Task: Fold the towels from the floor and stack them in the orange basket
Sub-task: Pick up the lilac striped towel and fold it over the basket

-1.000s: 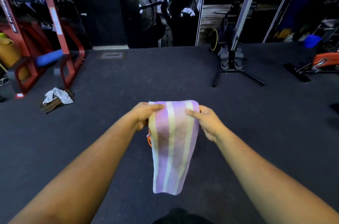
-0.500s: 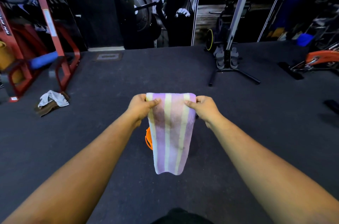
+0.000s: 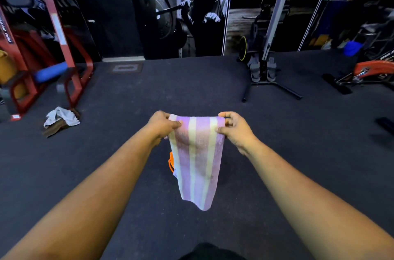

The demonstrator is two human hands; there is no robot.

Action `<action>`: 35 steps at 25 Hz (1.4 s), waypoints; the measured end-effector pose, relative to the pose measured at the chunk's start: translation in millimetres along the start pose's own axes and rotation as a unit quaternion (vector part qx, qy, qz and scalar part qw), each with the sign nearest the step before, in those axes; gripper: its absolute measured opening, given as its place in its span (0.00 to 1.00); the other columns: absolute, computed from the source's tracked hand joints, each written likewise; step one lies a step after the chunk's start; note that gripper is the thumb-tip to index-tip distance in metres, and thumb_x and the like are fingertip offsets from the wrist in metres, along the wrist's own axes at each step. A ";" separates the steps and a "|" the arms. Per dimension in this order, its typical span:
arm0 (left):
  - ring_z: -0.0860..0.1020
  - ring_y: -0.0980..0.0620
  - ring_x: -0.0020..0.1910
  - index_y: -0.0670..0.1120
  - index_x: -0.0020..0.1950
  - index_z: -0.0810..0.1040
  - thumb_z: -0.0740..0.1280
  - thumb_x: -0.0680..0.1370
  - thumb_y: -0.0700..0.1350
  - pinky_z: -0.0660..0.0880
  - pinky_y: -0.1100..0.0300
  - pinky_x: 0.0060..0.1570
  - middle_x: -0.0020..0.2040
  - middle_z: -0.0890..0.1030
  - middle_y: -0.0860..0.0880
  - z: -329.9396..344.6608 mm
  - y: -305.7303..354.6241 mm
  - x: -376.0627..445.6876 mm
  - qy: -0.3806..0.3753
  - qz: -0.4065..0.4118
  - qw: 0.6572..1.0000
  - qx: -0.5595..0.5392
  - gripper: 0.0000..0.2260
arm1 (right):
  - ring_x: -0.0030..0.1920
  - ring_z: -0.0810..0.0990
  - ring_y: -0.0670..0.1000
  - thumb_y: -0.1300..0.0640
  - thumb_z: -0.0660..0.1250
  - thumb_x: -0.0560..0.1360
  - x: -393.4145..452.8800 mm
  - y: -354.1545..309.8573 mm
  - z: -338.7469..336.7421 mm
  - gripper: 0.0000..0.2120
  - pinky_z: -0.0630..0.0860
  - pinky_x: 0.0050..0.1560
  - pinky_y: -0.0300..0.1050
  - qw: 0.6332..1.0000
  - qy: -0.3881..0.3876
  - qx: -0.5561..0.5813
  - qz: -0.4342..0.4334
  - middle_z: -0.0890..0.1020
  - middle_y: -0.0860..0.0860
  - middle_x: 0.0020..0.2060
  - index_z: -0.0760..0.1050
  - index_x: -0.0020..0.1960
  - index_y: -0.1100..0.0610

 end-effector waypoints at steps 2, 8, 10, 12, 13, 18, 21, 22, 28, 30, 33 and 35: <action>0.82 0.45 0.48 0.43 0.71 0.70 0.77 0.75 0.39 0.78 0.51 0.42 0.55 0.82 0.39 -2.4 5.2 -3.8 -0.021 0.047 0.999 0.000 0.27 | 0.48 0.83 0.50 0.71 0.73 0.73 2.6 -5.9 -5.7 0.23 0.82 0.52 0.47 0.998 0.017 -0.055 -0.037 0.84 0.51 0.48 0.77 0.66 0.59; 0.81 0.47 0.56 0.51 0.65 0.81 0.76 0.76 0.50 0.78 0.48 0.59 0.59 0.84 0.51 -13.3 32.3 -18.6 0.018 0.226 0.930 0.288 0.19 | 0.47 0.83 0.43 0.57 0.77 0.70 2.3 -32.1 -20.0 0.12 0.81 0.49 0.48 0.946 0.055 -0.287 -0.140 0.85 0.40 0.44 0.83 0.51 0.46; 0.79 0.47 0.59 0.55 0.62 0.81 0.73 0.77 0.55 0.76 0.45 0.60 0.56 0.84 0.53 -17.1 42.7 -23.6 0.056 0.245 0.896 0.366 0.14 | 0.49 0.81 0.45 0.55 0.76 0.71 0.7 -39.0 -20.2 0.10 0.80 0.50 0.50 0.935 0.070 -0.305 -0.166 0.85 0.40 0.43 0.83 0.50 0.45; 0.75 0.48 0.62 0.56 0.59 0.82 0.71 0.78 0.57 0.73 0.45 0.59 0.55 0.81 0.55 -20.1 50.5 -26.4 0.088 0.255 0.876 0.400 0.11 | 0.52 0.77 0.48 0.53 0.74 0.72 0.3 -47.4 -20.5 0.07 0.78 0.52 0.52 0.920 0.082 -0.329 -0.199 0.83 0.41 0.44 0.83 0.50 0.45; 0.73 0.48 0.62 0.55 0.57 0.82 0.70 0.79 0.57 0.72 0.45 0.58 0.54 0.79 0.55 -23.3 52.7 -27.0 0.099 0.257 0.877 0.394 0.10 | 0.53 0.75 0.49 0.52 0.74 0.72 1.2 -51.4 -21.7 0.06 0.76 0.53 0.51 0.916 0.083 -0.331 -0.210 0.81 0.41 0.45 0.83 0.49 0.45; 0.78 0.52 0.50 0.44 0.54 0.80 0.72 0.79 0.52 0.79 0.50 0.48 0.50 0.78 0.52 -30.1 54.0 -28.9 -0.014 0.247 0.969 0.014 0.12 | 0.48 0.77 0.47 0.55 0.72 0.76 0.7 -70.2 -31.6 0.05 0.74 0.51 0.47 0.966 0.035 -0.130 -0.221 0.79 0.44 0.47 0.77 0.49 0.49; 0.79 0.56 0.46 0.44 0.56 0.77 0.69 0.82 0.53 0.77 0.53 0.50 0.49 0.80 0.52 -23.7 68.0 -44.3 -0.009 0.246 0.954 -0.171 0.13 | 0.45 0.74 0.48 0.53 0.69 0.77 -2.6 -88.2 -25.1 0.04 0.71 0.49 0.50 0.976 0.000 0.029 -0.218 0.77 0.47 0.43 0.74 0.49 0.49; 0.79 0.57 0.47 0.45 0.56 0.77 0.69 0.81 0.53 0.78 0.54 0.50 0.50 0.81 0.53 -22.1 71.5 -49.9 0.021 0.262 0.944 -0.199 0.12 | 0.46 0.74 0.49 0.53 0.69 0.76 -2.9 -96.1 -22.9 0.04 0.71 0.50 0.51 0.973 0.000 0.069 -0.222 0.76 0.48 0.44 0.75 0.48 0.48; 0.84 0.50 0.59 0.44 0.66 0.78 0.81 0.71 0.43 0.82 0.58 0.53 0.60 0.85 0.48 16.1 35.1 -59.1 -0.072 0.229 0.953 -0.183 0.25 | 0.42 0.80 0.49 0.64 0.66 0.81 -8.2 -156.9 -21.4 0.05 0.78 0.46 0.46 0.952 -0.009 0.209 -0.225 0.81 0.50 0.42 0.74 0.50 0.55; 0.85 0.49 0.55 0.41 0.61 0.82 0.77 0.75 0.39 0.82 0.58 0.50 0.54 0.87 0.49 28.0 24.1 -57.5 -0.085 0.186 0.962 -0.178 0.15 | 0.41 0.83 0.48 0.63 0.66 0.81 -7.4 -176.7 -24.8 0.03 0.81 0.44 0.46 0.949 -0.008 0.230 -0.216 0.83 0.51 0.42 0.74 0.50 0.56; 0.86 0.46 0.53 0.39 0.57 0.84 0.74 0.77 0.40 0.83 0.54 0.52 0.52 0.88 0.44 37.1 32.4 -57.0 -0.094 0.155 0.954 -0.238 0.09 | 0.45 0.85 0.48 0.49 0.62 0.84 -3.8 -180.7 -39.5 0.10 0.82 0.46 0.47 0.946 0.034 0.261 -0.187 0.85 0.49 0.45 0.76 0.56 0.54; 0.86 0.44 0.53 0.38 0.57 0.83 0.73 0.78 0.41 0.83 0.53 0.51 0.53 0.87 0.42 41.5 47.0 -58.3 -0.094 0.151 0.943 -0.281 0.10 | 0.59 0.83 0.50 0.31 0.46 0.81 0.3 -137.4 -43.2 0.30 0.80 0.56 0.49 0.964 -0.015 0.239 -0.119 0.85 0.45 0.54 0.76 0.65 0.48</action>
Point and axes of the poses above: each hand's wrist, its own x-axis towards the middle knuckle, its own z-axis out of the palm, y = z × x, the point moved 5 cm from there along x, towards the middle knuckle
